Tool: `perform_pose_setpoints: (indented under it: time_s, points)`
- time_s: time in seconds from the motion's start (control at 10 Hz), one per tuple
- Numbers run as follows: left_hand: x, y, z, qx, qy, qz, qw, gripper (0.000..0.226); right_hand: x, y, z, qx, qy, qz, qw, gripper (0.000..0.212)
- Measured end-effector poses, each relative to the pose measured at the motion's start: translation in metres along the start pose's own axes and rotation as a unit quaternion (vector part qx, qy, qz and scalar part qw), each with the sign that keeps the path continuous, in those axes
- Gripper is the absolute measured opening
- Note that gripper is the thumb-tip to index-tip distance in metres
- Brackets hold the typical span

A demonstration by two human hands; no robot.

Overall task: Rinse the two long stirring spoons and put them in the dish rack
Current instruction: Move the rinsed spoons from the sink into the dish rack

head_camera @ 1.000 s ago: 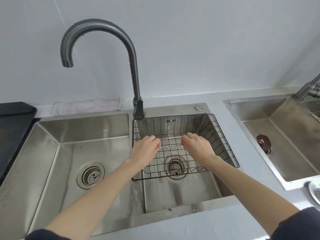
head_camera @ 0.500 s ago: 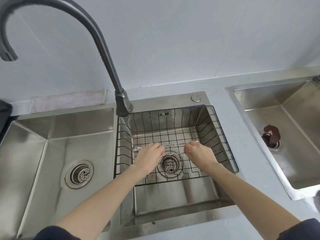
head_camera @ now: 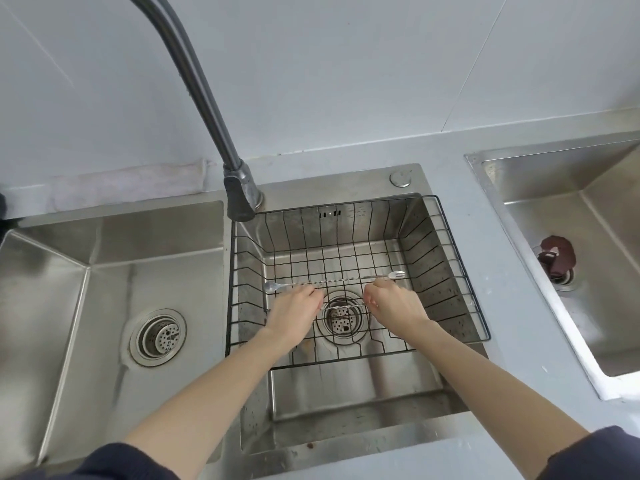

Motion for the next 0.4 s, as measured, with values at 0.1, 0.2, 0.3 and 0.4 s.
perform_pose_setpoints:
  time_s: [0.1,0.2,0.3,0.4]
  points:
    - [0.005,-0.001,0.002,-0.018,0.0,0.006,1.0,0.021,0.0,-0.001,0.0,0.004,0.007,-0.002,1.0,0.023]
    - [0.006,-0.001,0.005,-0.027,0.009,0.005,1.0,0.021,-0.001,-0.001,0.001,0.005,0.01,-0.003,1.0,0.022]
    - [0.001,0.001,0.007,-0.021,0.012,0.007,1.0,0.02,-0.006,0.0,0.004,0.011,0.016,0.004,1.0,0.023]
    - [-0.007,0.002,0.011,-0.023,0.011,-0.012,1.0,0.02,-0.011,0.001,0.006,0.013,0.011,-0.011,1.0,0.023]
Point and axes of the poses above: each hand's wrist, its own y-axis away from the middle knuckle, its own x-axis out of the palm, z = x × y, the point moved 8 cm from there along -y, towards the middle knuckle, and after that the axes turned 1 degree about -z, right-handed, at the moved point
